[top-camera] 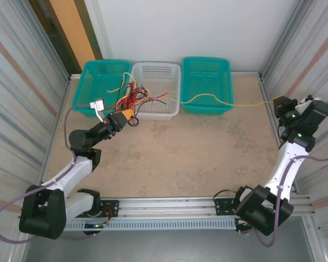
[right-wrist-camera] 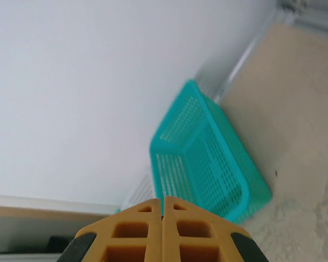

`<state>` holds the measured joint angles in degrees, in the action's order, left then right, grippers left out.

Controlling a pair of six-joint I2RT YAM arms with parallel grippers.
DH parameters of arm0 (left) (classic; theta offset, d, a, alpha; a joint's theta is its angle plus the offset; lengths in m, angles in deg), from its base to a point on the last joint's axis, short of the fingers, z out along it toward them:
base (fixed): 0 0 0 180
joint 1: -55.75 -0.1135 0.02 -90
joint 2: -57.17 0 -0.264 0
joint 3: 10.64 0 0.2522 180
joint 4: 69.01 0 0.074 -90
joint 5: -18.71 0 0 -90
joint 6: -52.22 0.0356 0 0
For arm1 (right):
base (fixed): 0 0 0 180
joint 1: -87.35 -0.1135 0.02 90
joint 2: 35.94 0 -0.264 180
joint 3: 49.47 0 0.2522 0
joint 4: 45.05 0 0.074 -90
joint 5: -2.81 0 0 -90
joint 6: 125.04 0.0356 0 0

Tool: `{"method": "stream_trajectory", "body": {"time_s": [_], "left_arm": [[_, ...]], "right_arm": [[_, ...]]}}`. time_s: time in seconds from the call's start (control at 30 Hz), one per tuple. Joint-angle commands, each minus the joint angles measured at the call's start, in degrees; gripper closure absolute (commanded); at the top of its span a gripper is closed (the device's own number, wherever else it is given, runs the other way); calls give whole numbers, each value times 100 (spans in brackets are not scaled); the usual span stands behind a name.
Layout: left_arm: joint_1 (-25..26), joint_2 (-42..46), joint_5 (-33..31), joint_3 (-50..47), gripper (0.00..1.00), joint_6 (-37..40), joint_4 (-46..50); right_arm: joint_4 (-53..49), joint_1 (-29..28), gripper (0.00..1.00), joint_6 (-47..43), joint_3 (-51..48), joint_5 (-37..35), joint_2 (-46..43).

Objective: Untangle the cables

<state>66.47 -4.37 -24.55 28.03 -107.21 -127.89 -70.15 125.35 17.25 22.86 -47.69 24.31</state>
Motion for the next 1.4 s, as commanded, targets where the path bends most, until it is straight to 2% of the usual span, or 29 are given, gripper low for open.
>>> {"method": "stream_trajectory", "body": {"time_s": [0.0, 0.13, 0.27, 0.43, 0.5, 0.57, 0.63, 0.7, 0.73, 0.8, 1.03, 1.07, 1.17, 1.2, 1.23, 1.3, 1.37], "left_arm": [[-347, 469, 51, -105, 100, 81, -147], [-577, 556, -42, -241, 100, -166, -287], [-605, 521, -91, -244, 100, -108, -197], [-634, 486, 138, -95, 100, 144, 261], [-498, 450, 369, 59, 100, 408, 610], [-39, 470, 590, 335, 100, 1138, 1610], [721, 543, 606, 718, 100, 2520, 3270], [1669, 530, 91, 1240, 100, 4185, 5301], [1979, 435, -99, 1386, 100, 4555, 5725], [2287, 59, -376, 1482, 100, 4520, 5846], [2344, -1481, -267, 1607, 100, 3697, 5069], [2390, -1685, -286, 1695, 98, 3666, 5084], [2540, -2127, -552, 1915, 73, 3710, 5392], [2589, -2189, -573, 1942, 56, 3714, 5393], [2622, -2221, -578, 1943, 46, 3700, 5393], [2672, -2153, -653, 1931, 40, 3697, 5440], [2681, -1974, -821, 1964, 29, 3775, 5739]], "right_arm": [[-413, 399, 100, -21, 294, -281, -39], [-249, 1013, 100, 332, 335, -136, -2], [-141, 1370, 100, 547, 392, -39, 46], [-22, 1430, 100, 723, 527, 58, 33], [141, 1361, 100, 883, 566, 182, 22], [256, 1157, 100, 953, 606, 196, -54], [192, 856, 100, 905, 751, 108, -153], [15, 490, 100, 770, 983, -62, -252], [-78, 351, 100, 705, 1112, -125, -275], [-218, -66, 100, 598, 1398, -257, -294], [-538, -1549, 100, 183, 2145, -866, -177], [-631, -1773, 100, 81, 2212, -1001, -171], [-787, -2345, 100, -254, 2271, -1460, -196], [-834, -2519, 100, -367, 2280, -1610, -206], [-897, -2695, 100, -486, 2287, -1774, -215], [-988, -2978, 100, -682, 2274, -2047, -246], [-1002, -3249, 100, -845, 2232, -2336, -276]]}}
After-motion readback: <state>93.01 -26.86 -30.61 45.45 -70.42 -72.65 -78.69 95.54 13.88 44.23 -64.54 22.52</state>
